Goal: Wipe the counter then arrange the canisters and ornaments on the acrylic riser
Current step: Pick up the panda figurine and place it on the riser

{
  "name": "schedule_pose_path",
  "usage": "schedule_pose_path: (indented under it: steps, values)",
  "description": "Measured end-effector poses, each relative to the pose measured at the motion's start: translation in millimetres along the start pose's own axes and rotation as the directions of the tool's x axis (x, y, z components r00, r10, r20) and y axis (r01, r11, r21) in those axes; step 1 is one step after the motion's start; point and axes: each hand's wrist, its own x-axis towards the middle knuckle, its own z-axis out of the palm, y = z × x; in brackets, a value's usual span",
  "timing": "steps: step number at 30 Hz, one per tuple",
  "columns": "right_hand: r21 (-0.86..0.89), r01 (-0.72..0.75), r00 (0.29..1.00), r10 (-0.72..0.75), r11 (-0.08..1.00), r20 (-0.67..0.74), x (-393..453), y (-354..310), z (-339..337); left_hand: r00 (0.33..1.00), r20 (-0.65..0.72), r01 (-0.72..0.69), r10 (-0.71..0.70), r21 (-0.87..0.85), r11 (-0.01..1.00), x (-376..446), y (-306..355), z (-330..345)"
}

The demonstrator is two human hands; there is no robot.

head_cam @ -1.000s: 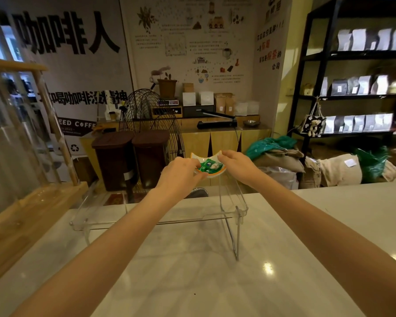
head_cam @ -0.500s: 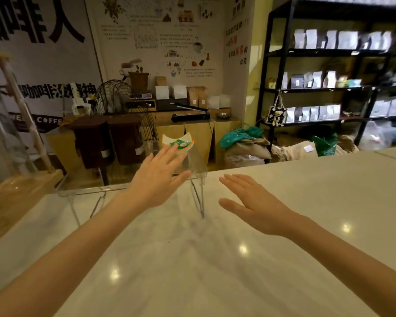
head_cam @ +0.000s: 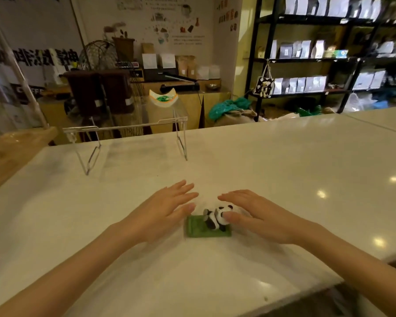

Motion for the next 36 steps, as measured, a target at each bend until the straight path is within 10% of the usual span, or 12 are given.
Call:
schedule_pose_path:
  steps: [18, 36]
  values:
    - [0.298, 0.013, 0.983, 0.043, 0.954, -0.178, 2.7, 3.2, 15.8, 0.997, -0.078, 0.007, -0.007, 0.005, 1.000, -20.7, 9.9, 16.0]
    - [0.419, 0.264, 0.927, -0.108, 0.869, -0.360, 135.0, -23.0, -91.6, 0.892, -0.451, -0.033, -0.015, -0.097, 0.995, 48.1, -21.0, -110.1]
